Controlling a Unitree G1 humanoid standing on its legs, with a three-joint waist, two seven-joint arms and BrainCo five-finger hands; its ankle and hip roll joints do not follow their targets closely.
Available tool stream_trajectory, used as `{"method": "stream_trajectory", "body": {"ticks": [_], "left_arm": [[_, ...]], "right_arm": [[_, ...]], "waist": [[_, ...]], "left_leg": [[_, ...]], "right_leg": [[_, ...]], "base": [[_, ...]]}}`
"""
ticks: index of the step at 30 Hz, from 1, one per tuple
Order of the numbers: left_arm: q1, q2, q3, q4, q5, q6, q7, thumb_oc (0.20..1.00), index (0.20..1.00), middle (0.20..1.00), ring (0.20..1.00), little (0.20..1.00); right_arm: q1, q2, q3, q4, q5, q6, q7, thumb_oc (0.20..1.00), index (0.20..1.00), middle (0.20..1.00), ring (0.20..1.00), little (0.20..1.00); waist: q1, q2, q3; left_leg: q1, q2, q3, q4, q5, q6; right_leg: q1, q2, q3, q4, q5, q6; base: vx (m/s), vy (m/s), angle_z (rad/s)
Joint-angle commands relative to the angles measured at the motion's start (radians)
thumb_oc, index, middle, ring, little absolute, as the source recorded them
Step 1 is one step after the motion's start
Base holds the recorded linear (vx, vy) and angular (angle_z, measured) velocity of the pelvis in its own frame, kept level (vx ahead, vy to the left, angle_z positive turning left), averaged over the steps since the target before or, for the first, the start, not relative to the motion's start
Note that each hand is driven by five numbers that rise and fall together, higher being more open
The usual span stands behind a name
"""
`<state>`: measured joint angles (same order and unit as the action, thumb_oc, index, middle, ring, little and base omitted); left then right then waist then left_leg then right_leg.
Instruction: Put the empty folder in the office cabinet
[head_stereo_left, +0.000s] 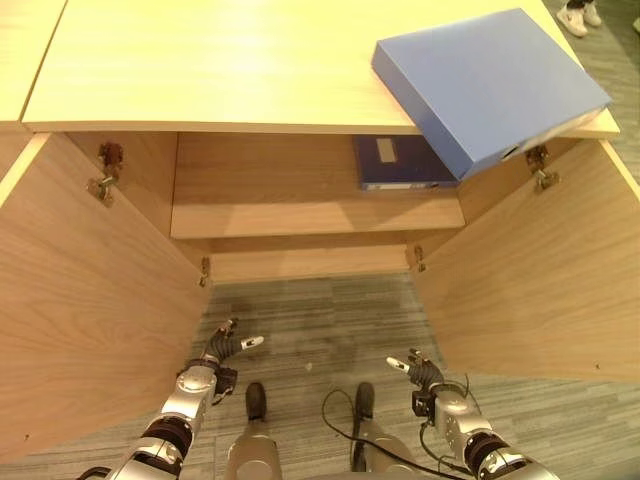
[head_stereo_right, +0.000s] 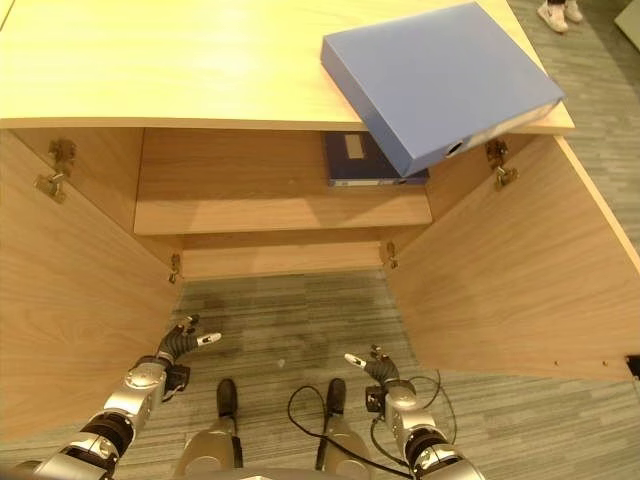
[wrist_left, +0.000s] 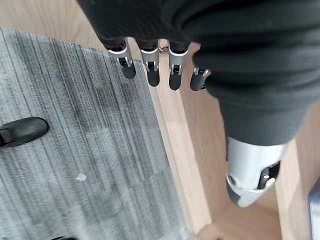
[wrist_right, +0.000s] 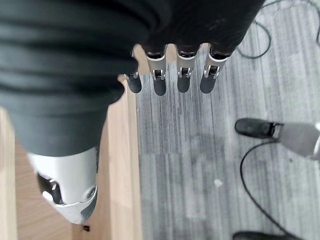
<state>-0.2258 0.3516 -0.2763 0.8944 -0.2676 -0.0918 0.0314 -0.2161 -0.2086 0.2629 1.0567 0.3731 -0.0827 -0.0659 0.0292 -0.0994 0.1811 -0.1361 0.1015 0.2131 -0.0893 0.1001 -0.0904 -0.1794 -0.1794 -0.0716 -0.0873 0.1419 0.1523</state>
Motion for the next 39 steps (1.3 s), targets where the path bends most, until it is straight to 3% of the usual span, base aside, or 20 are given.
{"method": "stream_trajectory", "body": {"ticks": [1, 15, 19, 22, 28, 33, 35, 39], "left_arm": [[-0.05, -0.028, -0.011, 0.009, 0.007, -0.04, 0.004, 1.0, 1.0, 1.0, 1.0, 1.0], [-0.014, -0.061, 0.009, 0.028, -0.003, -0.029, 0.007, 1.0, 1.0, 1.0, 1.0, 1.0], [0.003, -0.054, 0.027, -0.001, 0.0, -0.031, 0.016, 1.0, 1.0, 1.0, 1.0, 1.0], [0.034, -0.05, 0.053, -0.029, 0.025, -0.045, 0.019, 1.0, 1.0, 1.0, 1.0, 1.0], [0.044, -0.055, 0.06, -0.04, 0.022, -0.051, 0.024, 1.0, 1.0, 1.0, 1.0, 1.0], [0.054, -0.062, 0.073, -0.049, 0.025, -0.06, 0.034, 1.0, 1.0, 1.0, 1.0, 1.0], [0.055, -0.064, 0.073, -0.052, 0.03, -0.067, 0.043, 1.0, 1.0, 1.0, 1.0, 1.0], [0.057, -0.059, 0.067, -0.082, 0.043, -0.083, 0.063, 1.0, 1.0, 1.0, 1.0, 1.0]], "right_arm": [[-0.022, -0.052, -0.01, -0.045, 0.026, -0.028, -0.006, 1.0, 1.0, 1.0, 1.0, 1.0], [0.022, -0.108, -0.069, -0.07, 0.013, -0.034, -0.025, 1.0, 1.0, 1.0, 1.0, 1.0], [0.041, -0.151, -0.107, -0.193, -0.032, -0.062, -0.074, 1.0, 1.0, 1.0, 1.0, 1.0], [0.085, -0.215, -0.184, -0.391, -0.109, -0.119, -0.141, 1.0, 1.0, 1.0, 1.0, 1.0], [0.079, -0.253, -0.228, -0.529, -0.17, -0.144, -0.186, 1.0, 1.0, 1.0, 1.0, 1.0], [0.058, -0.302, -0.302, -0.711, -0.307, -0.17, -0.279, 1.0, 1.0, 1.0, 1.0, 1.0], [0.03, -0.364, -0.352, -0.819, -0.462, -0.171, -0.376, 1.0, 1.0, 1.0, 1.0, 1.0], [-0.004, -0.469, -0.413, -0.884, -0.705, -0.099, -0.514, 1.0, 1.0, 1.0, 1.0, 1.0]], "waist": [[0.003, 0.05, 0.051], [-0.033, 0.082, 0.03], [-0.043, 0.088, 0.039], [-0.049, 0.093, 0.047], [-0.048, 0.093, 0.055], [-0.046, 0.094, 0.069], [-0.049, 0.096, 0.076], [-0.049, 0.095, 0.085]], "left_leg": [[0.033, 0.02, -0.034, 0.008, -0.068, -0.036], [0.064, 0.052, -0.035, 0.002, -0.064, -0.066], [0.056, 0.058, -0.037, 0.002, -0.062, -0.072], [0.058, 0.068, -0.038, 0.002, -0.063, -0.075], [0.049, 0.071, -0.042, 0.008, -0.068, -0.074], [0.017, 0.077, -0.048, 0.047, -0.083, -0.062], [-0.008, 0.078, -0.054, 0.082, -0.099, -0.053], [-0.043, 0.079, -0.069, 0.131, -0.118, -0.047]], "right_leg": [[0.067, 0.063, 0.002, 0.015, -0.1, 0.056], [0.115, 0.089, -0.02, 0.0, -0.133, 0.038], [0.109, 0.095, -0.017, 0.004, -0.138, 0.034], [0.115, 0.099, -0.012, 0.01, -0.149, 0.028], [0.11, 0.1, -0.009, 0.024, -0.159, 0.025], [0.063, 0.096, 0.005, 0.108, -0.195, 0.012], [0.021, 0.089, 0.01, 0.174, -0.217, 0.006], [-0.022, 0.086, 0.003, 0.233, -0.236, 0.004]], "base": [[0.06, -0.103, 0.06], [0.05, -0.068, 0.01], [0.02, -0.055, 0.05], [0.04, -0.06, 0.05], [0.02, -0.029, 0.07], [-0.01, -0.008, 0.03], [-0.02, 0.014, 0.05], [0.0, -0.012, 0.06]]}}
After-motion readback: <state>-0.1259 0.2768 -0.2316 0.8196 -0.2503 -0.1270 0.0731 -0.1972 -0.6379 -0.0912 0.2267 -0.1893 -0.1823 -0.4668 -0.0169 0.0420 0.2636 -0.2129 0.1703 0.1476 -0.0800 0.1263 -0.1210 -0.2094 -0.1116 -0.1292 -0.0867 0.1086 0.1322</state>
